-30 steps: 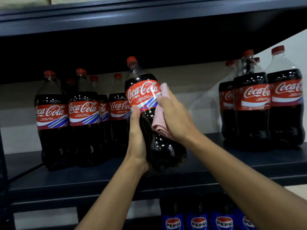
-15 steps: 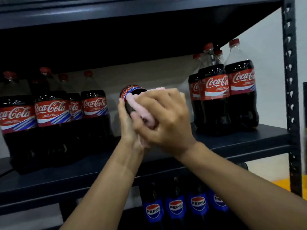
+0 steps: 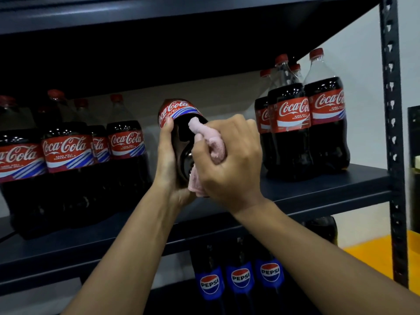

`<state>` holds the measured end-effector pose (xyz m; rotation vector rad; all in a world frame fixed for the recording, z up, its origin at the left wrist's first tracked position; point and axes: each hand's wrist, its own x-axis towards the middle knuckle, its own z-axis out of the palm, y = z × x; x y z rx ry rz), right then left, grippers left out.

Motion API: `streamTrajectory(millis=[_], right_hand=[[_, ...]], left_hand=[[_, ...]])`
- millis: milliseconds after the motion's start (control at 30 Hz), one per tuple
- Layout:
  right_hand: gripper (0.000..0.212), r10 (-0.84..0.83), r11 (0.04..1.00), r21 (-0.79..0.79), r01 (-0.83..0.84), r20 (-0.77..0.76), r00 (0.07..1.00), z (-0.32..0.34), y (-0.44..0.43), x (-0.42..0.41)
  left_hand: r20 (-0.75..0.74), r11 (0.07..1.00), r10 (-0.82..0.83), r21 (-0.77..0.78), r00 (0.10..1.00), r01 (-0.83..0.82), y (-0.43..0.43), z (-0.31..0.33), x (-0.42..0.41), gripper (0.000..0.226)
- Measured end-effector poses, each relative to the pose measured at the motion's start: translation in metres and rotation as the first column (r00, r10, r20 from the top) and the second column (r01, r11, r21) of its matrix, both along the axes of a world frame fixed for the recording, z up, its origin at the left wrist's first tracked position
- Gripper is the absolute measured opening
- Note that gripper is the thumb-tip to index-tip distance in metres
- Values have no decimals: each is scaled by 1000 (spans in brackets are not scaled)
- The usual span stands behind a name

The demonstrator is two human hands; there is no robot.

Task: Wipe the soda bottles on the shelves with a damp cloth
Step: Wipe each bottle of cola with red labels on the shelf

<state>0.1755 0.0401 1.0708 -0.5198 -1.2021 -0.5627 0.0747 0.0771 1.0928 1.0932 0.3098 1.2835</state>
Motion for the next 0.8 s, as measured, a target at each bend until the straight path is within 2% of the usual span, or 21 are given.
streamTrajectory(millis=[133, 233, 300, 367, 433, 467, 533, 567, 600, 667, 800], right_hand=[[18, 162, 976, -126, -177, -118, 980, 1, -2, -3], [20, 275, 879, -336, -339, -225, 935, 4, 6, 10], [23, 165, 864, -444, -238, -197, 966, 8, 15, 29], [26, -40, 839, -543, 30, -7, 999, 9, 21, 51], [25, -166, 704, -642, 304, 267, 949, 5, 23, 66], [27, -166, 584, -690, 428, 414, 895, -1, 25, 69], [39, 13, 295, -729, 618, 650, 760, -17, 26, 69], [43, 136, 188, -729, 659, 683, 717, -26, 26, 66], [42, 218, 129, -724, 678, 687, 693, -31, 26, 63], [40, 269, 84, -721, 688, 681, 681, -33, 28, 57], [66, 301, -40, -739, 673, 634, 713, -27, 48, 50]], left_hand=[[-26, 999, 35, 0, 999, -35, 2, -3, -7, 71], [-65, 991, 131, -12, 989, -132, 5, -17, -13, 72], [-80, 977, 210, -26, 974, -212, 6, -26, -17, 64], [-81, 963, 267, -19, 960, -269, 5, -32, -21, 57], [-91, 950, 311, -13, 946, -313, 7, -33, -25, 55], [-103, 941, 335, -7, 937, -337, 7, -33, -27, 54], [-130, 920, 390, 23, 912, -391, 9, -31, -33, 51], [-141, 912, 410, 37, 901, -409, 9, -30, -35, 51], [-150, 902, 431, 53, 890, -428, 9, -30, -37, 54], [-156, 876, 483, 90, 862, -474, 13, -31, -43, 65], [-173, 823, 564, 191, 808, -534, 26, -32, -53, 94]])
